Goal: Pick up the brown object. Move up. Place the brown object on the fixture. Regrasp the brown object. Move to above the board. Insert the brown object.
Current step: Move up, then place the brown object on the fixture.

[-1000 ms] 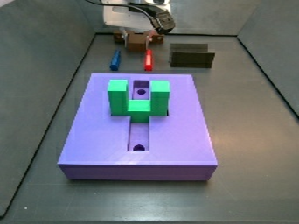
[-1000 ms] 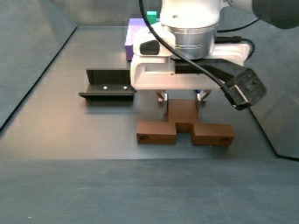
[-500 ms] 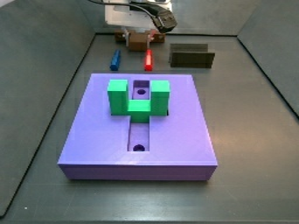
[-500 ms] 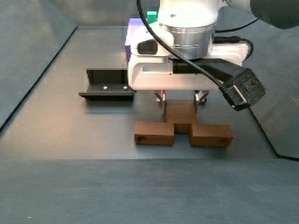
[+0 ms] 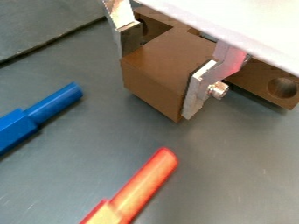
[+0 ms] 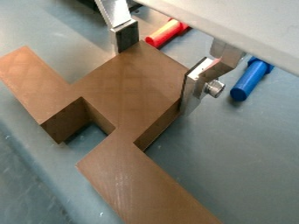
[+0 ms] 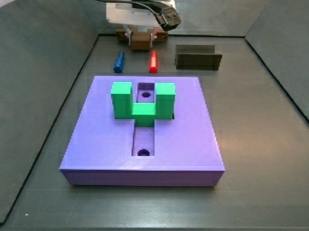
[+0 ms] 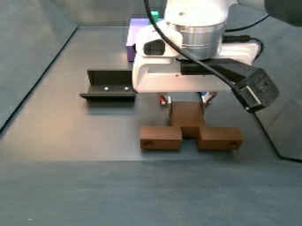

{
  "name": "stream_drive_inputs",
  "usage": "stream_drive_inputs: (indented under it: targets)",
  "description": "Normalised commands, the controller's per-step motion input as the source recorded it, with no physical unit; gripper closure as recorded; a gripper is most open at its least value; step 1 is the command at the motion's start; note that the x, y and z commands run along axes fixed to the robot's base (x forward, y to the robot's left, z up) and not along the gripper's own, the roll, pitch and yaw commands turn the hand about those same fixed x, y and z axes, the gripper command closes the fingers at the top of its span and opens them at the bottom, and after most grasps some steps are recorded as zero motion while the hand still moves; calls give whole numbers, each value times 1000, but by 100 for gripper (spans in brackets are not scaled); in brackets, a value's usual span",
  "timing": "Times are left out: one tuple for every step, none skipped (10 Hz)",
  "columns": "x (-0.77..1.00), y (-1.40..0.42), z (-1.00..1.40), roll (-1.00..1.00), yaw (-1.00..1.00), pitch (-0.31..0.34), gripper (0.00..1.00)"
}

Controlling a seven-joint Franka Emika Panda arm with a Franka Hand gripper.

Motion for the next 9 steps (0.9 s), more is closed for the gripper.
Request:
stream_drive_inputs:
  targets:
    - [23, -87, 817, -12, -50, 1, 100]
    - [-27, -63, 615, 10, -45, 42, 100]
    - [6, -24, 245, 59, -18, 34, 100]
    - [0, 0, -6, -11, 0, 0, 100]
    - [0, 0, -31, -54, 0, 0, 100]
    - [-14, 0, -3, -123, 0, -89, 100]
    - [0, 34, 0, -169, 0, 0, 100]
    - [174, 46, 0, -286, 0, 0, 100]
    - [0, 9, -14, -266, 0, -46, 100]
